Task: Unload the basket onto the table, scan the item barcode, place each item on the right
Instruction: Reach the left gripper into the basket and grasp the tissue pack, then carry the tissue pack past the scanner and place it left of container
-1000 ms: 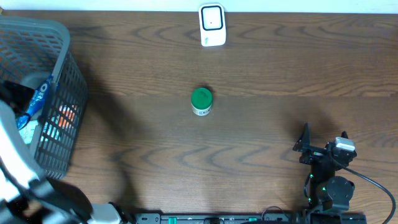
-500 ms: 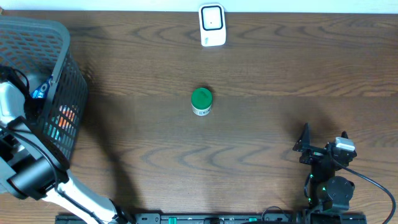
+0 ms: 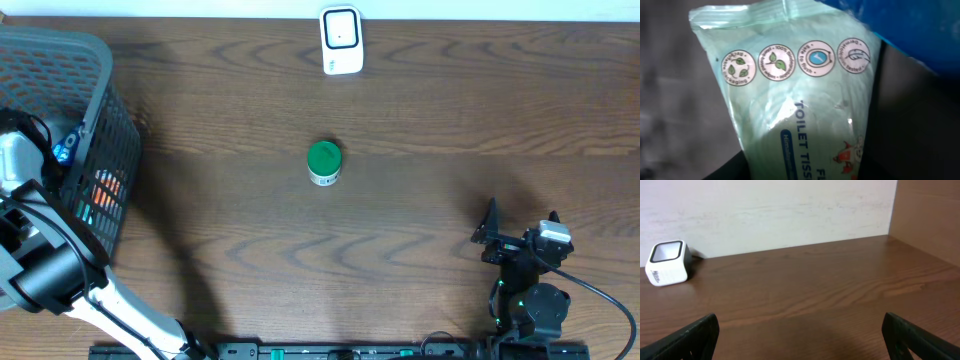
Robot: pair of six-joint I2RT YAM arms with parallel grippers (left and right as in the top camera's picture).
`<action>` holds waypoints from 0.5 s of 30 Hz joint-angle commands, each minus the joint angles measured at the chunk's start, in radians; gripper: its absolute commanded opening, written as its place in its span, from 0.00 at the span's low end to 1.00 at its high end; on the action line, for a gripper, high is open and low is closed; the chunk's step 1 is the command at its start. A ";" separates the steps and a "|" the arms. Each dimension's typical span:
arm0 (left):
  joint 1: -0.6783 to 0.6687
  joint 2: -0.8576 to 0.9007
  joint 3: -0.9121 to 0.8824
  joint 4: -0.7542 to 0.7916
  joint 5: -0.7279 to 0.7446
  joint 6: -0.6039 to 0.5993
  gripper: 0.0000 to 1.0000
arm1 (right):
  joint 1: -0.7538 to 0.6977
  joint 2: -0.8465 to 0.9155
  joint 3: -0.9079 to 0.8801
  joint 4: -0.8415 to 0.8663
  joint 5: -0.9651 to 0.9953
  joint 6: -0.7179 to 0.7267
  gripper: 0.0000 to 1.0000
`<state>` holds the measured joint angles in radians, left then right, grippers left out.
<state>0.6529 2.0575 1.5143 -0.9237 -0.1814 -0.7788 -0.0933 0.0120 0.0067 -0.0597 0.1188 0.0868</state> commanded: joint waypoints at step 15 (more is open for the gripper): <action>0.002 -0.559 0.089 -0.144 0.113 0.030 0.47 | -0.007 -0.005 -0.001 -0.005 -0.005 0.005 0.99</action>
<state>0.6529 1.6783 1.5654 -1.0645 -0.1848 -0.7582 -0.0933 0.0120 0.0067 -0.0601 0.1192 0.0868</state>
